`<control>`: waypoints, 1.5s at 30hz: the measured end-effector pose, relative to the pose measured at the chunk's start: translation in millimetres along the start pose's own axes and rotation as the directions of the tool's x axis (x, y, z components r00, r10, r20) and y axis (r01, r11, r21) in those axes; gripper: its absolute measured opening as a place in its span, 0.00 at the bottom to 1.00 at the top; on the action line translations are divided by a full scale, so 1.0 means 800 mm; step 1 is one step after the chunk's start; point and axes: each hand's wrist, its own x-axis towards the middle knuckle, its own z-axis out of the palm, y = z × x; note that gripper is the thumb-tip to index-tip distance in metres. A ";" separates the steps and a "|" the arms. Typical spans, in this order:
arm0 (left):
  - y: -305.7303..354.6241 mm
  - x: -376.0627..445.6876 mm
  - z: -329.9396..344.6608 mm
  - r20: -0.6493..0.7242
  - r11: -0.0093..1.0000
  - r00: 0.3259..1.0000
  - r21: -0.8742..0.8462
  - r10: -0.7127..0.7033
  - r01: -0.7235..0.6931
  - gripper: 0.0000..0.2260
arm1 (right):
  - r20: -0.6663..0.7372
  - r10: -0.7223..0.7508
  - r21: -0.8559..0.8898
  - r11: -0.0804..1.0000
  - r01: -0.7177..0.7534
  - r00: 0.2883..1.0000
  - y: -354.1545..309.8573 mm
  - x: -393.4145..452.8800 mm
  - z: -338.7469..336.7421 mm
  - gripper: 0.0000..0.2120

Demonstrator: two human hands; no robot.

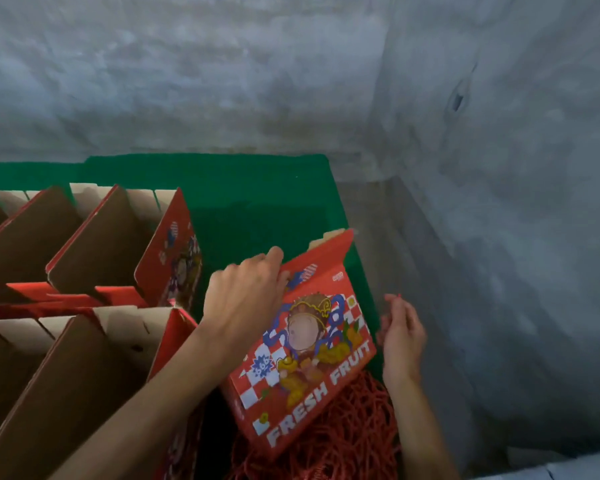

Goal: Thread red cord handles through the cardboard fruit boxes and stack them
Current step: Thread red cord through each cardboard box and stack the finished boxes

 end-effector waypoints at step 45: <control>-0.071 -0.027 0.039 0.807 0.034 0.590 -0.589 -0.020 0.807 0.12 | 0.591 0.182 -0.322 0.947 0.023 0.786 -0.010 -0.078 0.022 0.17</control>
